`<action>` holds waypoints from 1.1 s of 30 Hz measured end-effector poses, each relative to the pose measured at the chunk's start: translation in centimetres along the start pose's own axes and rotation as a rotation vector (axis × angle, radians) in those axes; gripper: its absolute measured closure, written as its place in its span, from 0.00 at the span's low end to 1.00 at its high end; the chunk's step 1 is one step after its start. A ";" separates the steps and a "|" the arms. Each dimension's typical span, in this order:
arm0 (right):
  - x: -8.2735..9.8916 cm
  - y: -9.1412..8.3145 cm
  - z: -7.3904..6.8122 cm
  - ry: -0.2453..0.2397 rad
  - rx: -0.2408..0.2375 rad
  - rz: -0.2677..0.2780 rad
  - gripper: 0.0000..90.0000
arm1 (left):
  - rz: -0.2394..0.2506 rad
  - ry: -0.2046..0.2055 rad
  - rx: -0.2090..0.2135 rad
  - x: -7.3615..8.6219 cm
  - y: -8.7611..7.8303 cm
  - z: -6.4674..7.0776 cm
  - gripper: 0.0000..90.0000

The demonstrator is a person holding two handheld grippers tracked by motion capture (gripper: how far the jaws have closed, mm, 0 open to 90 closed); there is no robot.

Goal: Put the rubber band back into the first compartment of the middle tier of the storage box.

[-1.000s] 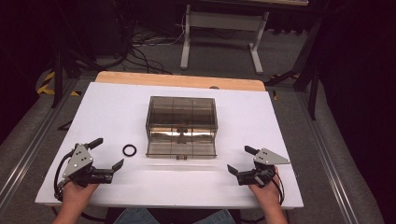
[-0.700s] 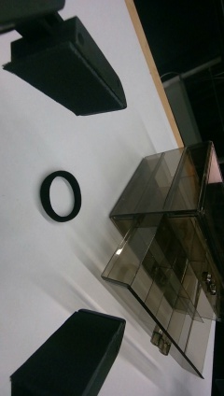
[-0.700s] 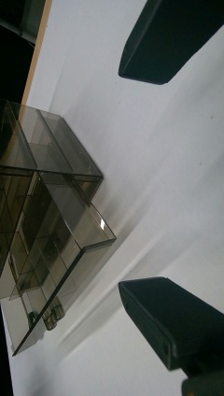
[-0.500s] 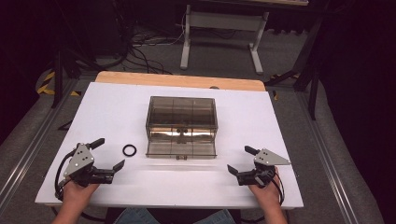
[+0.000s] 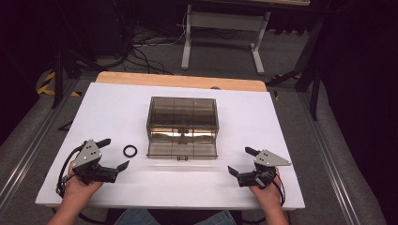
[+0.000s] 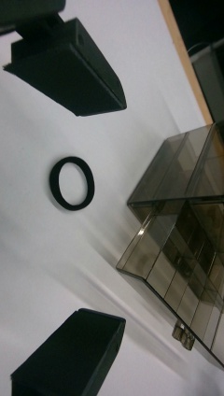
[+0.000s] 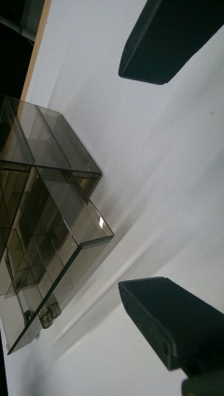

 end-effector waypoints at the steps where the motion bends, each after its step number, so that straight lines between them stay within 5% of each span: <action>1: 0.0 0.0 0.0 0.000 -0.001 -0.001 0.02 | -0.017 -0.001 0.008 0.0 0.2 0.0 0.04; 16: 0.1 0.1 -0.1 -0.008 -0.003 -0.011 0.02 | -0.133 -0.087 0.051 -0.2 1.6 -1.9 0.21; 33: 0.1 0.2 -0.3 -0.013 -0.007 -0.015 0.02 | -0.256 -0.147 0.014 0.1 3.5 -4.1 0.31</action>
Point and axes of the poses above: each handheld gripper's, and its own axes: y roughly forward along the jaws, x roughly out of its underside, z roughly to its right, the point moved 6 cm from there along y, roughly forward along the jaws, and after that the axes turned 8 degrees about x, right-handed, at the moved point
